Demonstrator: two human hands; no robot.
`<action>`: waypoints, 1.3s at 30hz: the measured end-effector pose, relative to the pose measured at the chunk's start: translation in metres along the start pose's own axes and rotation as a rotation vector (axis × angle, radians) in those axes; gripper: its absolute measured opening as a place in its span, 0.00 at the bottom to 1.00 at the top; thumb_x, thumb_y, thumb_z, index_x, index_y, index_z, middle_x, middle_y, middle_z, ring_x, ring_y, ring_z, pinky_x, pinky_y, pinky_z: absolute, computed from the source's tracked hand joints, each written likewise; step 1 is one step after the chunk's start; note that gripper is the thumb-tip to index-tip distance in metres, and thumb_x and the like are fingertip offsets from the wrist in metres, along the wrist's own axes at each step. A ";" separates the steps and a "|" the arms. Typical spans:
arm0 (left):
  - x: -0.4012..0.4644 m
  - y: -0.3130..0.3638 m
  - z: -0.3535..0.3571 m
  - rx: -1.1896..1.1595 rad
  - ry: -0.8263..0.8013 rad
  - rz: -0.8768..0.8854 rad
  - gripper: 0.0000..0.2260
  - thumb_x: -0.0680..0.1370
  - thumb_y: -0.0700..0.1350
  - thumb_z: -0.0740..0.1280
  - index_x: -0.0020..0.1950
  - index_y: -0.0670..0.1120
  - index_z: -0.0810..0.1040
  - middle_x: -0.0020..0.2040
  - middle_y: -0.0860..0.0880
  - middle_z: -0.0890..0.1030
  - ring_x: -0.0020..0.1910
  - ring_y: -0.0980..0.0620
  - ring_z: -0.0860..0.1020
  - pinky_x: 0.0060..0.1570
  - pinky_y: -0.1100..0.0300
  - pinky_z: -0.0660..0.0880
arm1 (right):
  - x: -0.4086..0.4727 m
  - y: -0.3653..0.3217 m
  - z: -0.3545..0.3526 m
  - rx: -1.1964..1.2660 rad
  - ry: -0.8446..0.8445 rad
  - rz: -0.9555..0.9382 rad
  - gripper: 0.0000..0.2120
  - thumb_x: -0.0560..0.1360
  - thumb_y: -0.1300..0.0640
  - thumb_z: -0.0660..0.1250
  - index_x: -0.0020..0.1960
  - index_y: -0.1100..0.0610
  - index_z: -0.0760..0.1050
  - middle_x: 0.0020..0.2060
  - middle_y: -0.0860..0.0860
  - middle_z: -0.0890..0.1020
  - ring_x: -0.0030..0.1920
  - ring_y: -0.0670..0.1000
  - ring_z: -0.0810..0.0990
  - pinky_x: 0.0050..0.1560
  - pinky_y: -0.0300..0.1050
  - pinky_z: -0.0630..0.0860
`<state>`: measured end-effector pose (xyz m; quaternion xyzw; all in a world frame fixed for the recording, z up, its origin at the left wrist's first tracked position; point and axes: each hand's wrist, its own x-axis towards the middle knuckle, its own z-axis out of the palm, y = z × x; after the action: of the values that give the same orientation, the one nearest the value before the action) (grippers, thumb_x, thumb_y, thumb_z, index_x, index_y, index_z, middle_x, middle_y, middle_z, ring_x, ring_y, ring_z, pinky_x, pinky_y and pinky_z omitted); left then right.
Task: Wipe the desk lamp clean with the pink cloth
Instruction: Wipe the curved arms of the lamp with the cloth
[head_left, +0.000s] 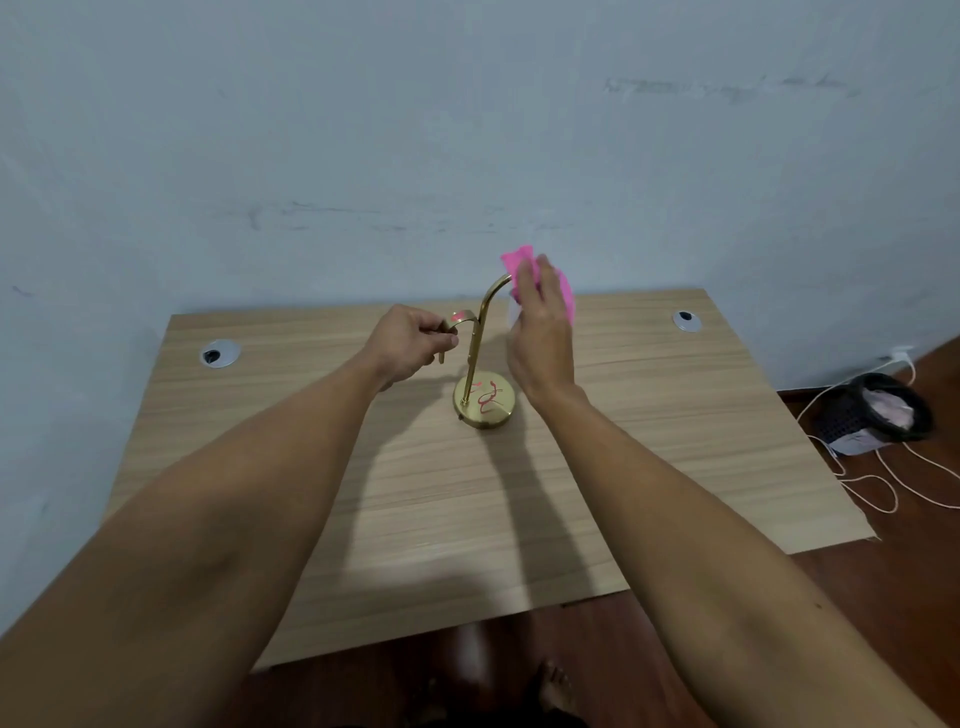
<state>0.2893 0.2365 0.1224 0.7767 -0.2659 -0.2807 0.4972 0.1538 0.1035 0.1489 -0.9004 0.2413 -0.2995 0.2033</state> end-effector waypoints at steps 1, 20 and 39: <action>0.000 0.000 0.000 0.005 0.005 -0.001 0.04 0.77 0.38 0.74 0.50 0.39 0.86 0.42 0.43 0.79 0.43 0.47 0.74 0.48 0.53 0.75 | 0.006 0.000 -0.001 0.033 0.026 0.074 0.33 0.76 0.78 0.55 0.79 0.62 0.64 0.75 0.62 0.69 0.67 0.52 0.74 0.71 0.46 0.72; 0.007 -0.003 0.001 0.074 0.013 0.055 0.05 0.78 0.39 0.72 0.49 0.38 0.86 0.37 0.43 0.76 0.39 0.48 0.70 0.43 0.55 0.69 | -0.011 -0.027 0.014 0.282 0.158 0.208 0.28 0.75 0.74 0.58 0.75 0.67 0.67 0.77 0.63 0.67 0.74 0.63 0.70 0.73 0.49 0.65; 0.011 -0.006 -0.001 0.099 0.009 0.048 0.06 0.78 0.41 0.73 0.53 0.41 0.86 0.41 0.45 0.80 0.40 0.50 0.74 0.45 0.57 0.72 | -0.003 -0.016 -0.018 0.712 0.522 0.760 0.22 0.75 0.69 0.56 0.54 0.56 0.86 0.52 0.51 0.87 0.55 0.51 0.83 0.58 0.42 0.80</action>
<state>0.2987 0.2315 0.1158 0.7952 -0.2957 -0.2516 0.4657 0.1456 0.1138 0.1688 -0.5234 0.4740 -0.4801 0.5204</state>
